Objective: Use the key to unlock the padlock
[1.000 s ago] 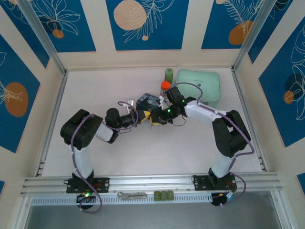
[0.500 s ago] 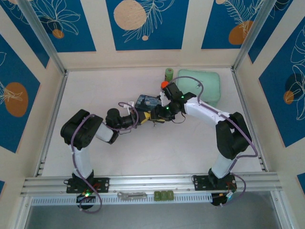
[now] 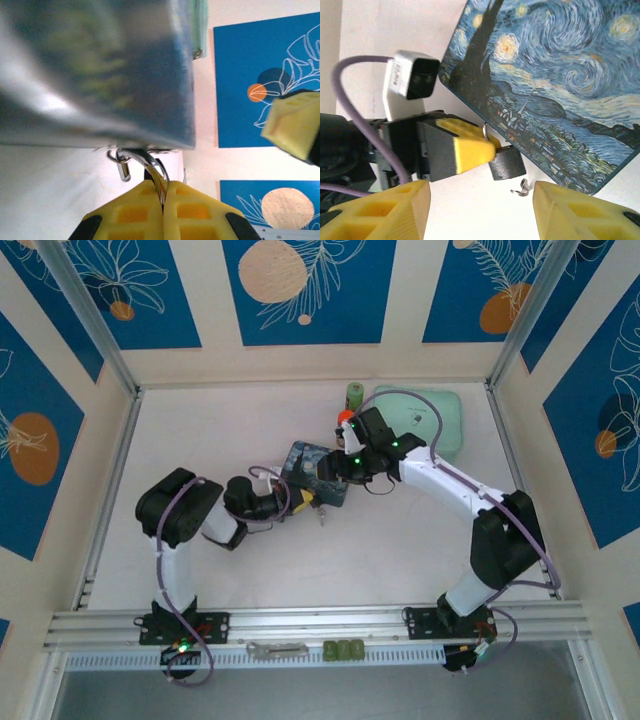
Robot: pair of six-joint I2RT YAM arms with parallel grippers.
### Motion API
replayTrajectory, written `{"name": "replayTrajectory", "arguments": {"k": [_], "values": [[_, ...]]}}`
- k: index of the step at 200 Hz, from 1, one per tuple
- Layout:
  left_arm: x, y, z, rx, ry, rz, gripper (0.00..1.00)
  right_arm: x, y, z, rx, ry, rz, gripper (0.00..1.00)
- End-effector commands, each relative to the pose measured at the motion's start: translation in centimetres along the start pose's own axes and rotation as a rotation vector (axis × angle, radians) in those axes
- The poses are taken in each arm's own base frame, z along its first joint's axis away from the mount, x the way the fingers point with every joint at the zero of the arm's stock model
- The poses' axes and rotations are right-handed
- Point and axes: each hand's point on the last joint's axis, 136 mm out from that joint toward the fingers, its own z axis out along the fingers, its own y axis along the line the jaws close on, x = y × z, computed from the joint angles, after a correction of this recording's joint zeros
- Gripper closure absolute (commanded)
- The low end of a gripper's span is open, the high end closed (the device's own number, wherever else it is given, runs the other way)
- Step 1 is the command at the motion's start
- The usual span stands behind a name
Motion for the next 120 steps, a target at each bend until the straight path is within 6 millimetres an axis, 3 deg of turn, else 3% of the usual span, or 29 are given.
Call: {"name": "replayTrajectory", "arguments": {"k": [1,21,75,92,120], "values": [[0.3,0.5,-0.2,-0.004,-0.011,0.036,1.0,-0.1,0.0,-1.0,-0.004,-0.051,0.014,0.44],[0.2,1.0,-0.4,-0.022,-0.031,0.029,1.0,0.0,0.2,-1.6,0.007,-0.078,-0.006,0.44],[-0.1,2.6,-3.2,-0.088,-0.121,-0.018,0.45,2.2,-0.1,-0.7,0.206,-0.084,-0.154,0.44],[-0.6,2.7,-4.0,-0.096,-0.15,-0.028,0.38,2.7,0.2,0.1,0.233,-0.077,-0.181,0.44],[-2.5,1.8,-5.3,-0.077,-0.212,-0.028,0.38,3.5,0.7,2.0,0.293,-0.065,-0.214,0.44]]}}
